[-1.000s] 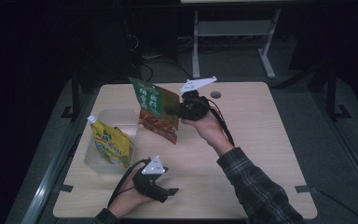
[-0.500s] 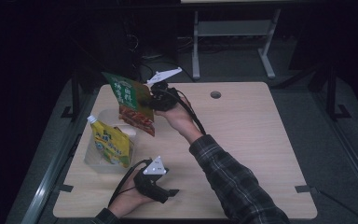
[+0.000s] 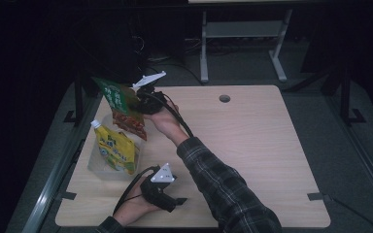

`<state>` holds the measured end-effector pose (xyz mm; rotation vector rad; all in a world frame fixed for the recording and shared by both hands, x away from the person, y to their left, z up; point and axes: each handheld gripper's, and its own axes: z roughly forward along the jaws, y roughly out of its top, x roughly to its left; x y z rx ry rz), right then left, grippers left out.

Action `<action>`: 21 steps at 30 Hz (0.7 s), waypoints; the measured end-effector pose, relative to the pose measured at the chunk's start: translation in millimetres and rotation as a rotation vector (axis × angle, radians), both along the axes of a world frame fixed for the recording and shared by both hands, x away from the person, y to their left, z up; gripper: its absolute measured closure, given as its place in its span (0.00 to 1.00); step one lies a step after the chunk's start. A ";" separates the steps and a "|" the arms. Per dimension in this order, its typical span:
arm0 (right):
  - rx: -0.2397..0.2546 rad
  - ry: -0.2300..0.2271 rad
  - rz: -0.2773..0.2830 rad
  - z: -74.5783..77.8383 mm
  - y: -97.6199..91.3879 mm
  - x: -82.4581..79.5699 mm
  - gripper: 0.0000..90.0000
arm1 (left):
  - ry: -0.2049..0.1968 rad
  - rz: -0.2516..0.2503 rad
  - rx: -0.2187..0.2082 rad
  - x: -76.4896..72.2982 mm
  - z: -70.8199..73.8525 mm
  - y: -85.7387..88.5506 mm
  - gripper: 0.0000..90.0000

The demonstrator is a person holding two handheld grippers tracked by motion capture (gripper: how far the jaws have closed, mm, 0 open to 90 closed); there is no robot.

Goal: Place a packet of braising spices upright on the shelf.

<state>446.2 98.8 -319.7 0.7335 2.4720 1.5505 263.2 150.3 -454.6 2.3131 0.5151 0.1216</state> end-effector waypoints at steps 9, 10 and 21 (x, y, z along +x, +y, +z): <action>0.018 0.002 -0.003 -1.6 18.1 2.2 1.00 | 0.002 0.000 0.002 -0.2 -0.2 -1.3 0.18; 0.014 0.006 -0.009 -2.8 19.9 1.5 1.00 | 0.002 0.000 0.001 -0.3 -0.2 -1.3 0.18; -0.039 0.020 0.026 -25.3 30.2 -4.0 0.99 | 0.003 -0.010 0.011 0.2 -0.7 -1.5 0.18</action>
